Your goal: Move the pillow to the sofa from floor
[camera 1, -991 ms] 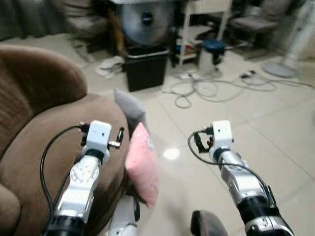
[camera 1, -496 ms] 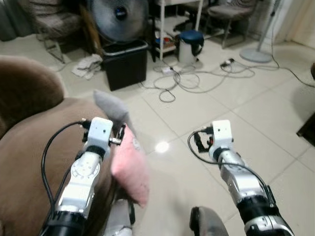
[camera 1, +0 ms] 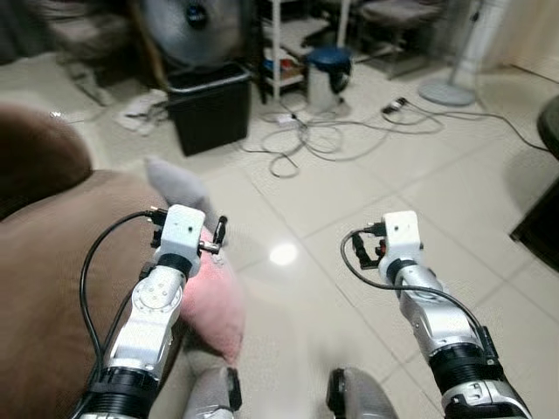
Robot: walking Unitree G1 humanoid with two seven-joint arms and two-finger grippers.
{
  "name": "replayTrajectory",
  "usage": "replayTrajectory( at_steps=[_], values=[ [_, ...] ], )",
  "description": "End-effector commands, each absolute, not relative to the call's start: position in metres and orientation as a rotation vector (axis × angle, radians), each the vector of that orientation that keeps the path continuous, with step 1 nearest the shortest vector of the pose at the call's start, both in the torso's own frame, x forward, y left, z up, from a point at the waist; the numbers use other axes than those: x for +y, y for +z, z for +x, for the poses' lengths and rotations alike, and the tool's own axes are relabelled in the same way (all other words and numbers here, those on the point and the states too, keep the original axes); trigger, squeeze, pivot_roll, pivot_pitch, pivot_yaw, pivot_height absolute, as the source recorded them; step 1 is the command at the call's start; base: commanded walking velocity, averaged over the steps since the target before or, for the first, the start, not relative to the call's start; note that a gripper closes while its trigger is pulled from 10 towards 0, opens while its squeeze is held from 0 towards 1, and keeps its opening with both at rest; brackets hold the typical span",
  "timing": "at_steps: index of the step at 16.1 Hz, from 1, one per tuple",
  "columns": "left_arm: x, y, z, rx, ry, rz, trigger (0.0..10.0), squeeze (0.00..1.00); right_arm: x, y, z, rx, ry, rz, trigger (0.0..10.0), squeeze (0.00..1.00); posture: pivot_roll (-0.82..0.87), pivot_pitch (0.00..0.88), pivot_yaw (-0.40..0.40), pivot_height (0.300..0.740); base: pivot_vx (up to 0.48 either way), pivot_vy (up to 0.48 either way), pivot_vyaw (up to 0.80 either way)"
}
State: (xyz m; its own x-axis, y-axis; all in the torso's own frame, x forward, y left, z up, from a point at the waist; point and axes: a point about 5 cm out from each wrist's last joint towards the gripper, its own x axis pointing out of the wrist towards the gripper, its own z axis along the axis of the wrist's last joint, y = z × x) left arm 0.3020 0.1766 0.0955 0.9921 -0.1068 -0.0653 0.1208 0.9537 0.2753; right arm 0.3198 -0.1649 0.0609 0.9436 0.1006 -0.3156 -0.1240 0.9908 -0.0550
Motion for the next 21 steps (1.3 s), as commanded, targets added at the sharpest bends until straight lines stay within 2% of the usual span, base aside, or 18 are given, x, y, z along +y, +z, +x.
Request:
replayTrajectory(
  at_steps=[1,7,11,14,17,19,21],
  values=[
    [0.183,0.097,0.304,0.051,-0.097,0.294,10.0,0.00,-0.163,0.059,0.320,0.329,0.120,-0.068,10.0,0.00,0.03,0.000,-0.023,0.627,0.000,0.000,0.00],
    [0.184,0.075,0.299,0.121,-0.061,0.277,10.0,0.00,-0.170,0.040,0.316,0.422,0.141,-0.118,10.0,0.00,0.05,0.000,-0.083,0.627,0.000,0.000,0.00],
    [0.189,0.045,0.287,0.225,-0.051,0.265,10.0,0.00,-0.178,0.027,0.308,0.469,0.173,-0.174,10.0,0.00,0.00,0.000,-0.076,0.627,0.124,0.000,0.00],
    [0.196,0.035,0.279,0.266,-0.034,0.275,10.0,0.00,-0.181,0.021,0.301,0.479,0.195,-0.176,10.0,0.00,0.04,0.000,-0.082,0.627,0.255,0.000,0.00],
    [0.207,0.024,0.253,0.304,-0.003,0.242,10.0,0.00,-0.168,0.010,0.290,0.493,0.287,-0.203,10.0,0.00,0.04,0.000,-0.077,0.627,0.259,0.000,0.37],
    [0.202,0.017,0.253,0.322,-0.031,0.211,10.0,0.00,-0.160,0.012,0.290,0.475,0.324,-0.225,10.0,0.00,0.02,0.000,-0.068,0.627,0.298,0.000,0.68],
    [0.193,0.017,0.258,0.323,-0.067,0.229,10.0,0.00,-0.156,0.012,0.289,0.470,0.340,-0.207,10.0,0.00,0.03,0.000,-0.063,0.627,0.300,0.000,0.00]
  ],
)
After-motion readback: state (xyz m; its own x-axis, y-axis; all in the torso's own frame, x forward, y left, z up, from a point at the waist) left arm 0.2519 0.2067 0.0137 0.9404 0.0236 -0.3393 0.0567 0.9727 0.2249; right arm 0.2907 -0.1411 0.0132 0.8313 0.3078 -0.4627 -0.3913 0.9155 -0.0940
